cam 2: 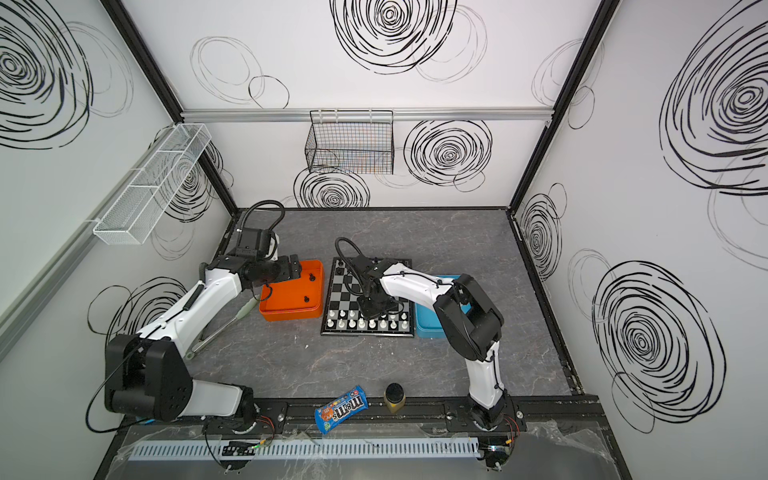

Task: Set up the chess pieces on the board
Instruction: 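Carry the white pawn with the right gripper over the board's nearest rows, then lower the white pawn toward an empty square in the nearest rows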

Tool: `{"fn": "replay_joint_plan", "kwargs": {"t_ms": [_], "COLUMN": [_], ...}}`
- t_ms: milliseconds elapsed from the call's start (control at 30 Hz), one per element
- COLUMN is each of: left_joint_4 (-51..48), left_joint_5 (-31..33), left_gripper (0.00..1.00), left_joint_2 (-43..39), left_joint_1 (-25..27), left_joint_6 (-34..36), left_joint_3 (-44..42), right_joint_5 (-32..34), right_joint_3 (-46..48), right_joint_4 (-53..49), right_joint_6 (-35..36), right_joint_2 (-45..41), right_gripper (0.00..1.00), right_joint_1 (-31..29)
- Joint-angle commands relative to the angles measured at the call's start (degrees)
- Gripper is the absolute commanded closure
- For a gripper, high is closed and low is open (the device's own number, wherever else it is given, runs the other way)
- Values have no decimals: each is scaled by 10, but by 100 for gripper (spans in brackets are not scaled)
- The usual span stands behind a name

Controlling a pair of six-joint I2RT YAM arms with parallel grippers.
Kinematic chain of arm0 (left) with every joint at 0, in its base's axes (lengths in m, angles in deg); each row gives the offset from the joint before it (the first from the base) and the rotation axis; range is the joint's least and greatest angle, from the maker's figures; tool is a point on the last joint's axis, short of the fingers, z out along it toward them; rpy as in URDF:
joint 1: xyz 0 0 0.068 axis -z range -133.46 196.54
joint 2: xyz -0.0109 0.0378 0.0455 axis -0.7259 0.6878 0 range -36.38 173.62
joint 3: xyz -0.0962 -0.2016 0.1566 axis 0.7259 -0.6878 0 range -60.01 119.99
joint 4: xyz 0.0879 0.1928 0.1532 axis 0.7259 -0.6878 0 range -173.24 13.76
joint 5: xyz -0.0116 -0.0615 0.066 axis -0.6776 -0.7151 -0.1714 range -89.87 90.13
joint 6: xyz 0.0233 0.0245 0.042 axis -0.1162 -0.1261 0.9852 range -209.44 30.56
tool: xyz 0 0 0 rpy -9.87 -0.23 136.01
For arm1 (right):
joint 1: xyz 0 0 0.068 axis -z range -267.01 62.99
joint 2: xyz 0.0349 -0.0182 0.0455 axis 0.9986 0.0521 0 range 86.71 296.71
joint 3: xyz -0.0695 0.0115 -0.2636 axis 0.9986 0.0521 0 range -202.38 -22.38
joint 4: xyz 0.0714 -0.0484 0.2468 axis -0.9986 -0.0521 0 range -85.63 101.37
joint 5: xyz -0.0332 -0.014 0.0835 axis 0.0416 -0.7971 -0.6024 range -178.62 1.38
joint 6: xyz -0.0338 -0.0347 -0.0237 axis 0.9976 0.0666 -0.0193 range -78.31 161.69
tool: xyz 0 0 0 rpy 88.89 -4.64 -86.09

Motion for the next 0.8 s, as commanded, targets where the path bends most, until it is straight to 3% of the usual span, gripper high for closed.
{"fn": "replay_joint_plan", "kwargs": {"t_ms": [0,233,767], "left_joint_4": [16,16,16], "left_joint_5": [-3,-2,-1], "left_gripper": [4,4,4], "left_joint_2": [-10,-9,-6], "left_joint_1": [-6,-6,-6], "left_joint_6": [4,4,4], "left_joint_3": [-4,-5,-2], "right_joint_5": [3,6,9], "right_joint_3": [-1,-4,-9], "right_joint_4": [-16,-10,-2], "right_joint_6": [2,1,2], "right_joint_2": [8,13,18], "right_gripper": [89,86,90], "right_joint_1": [-3,-3,-2]}}
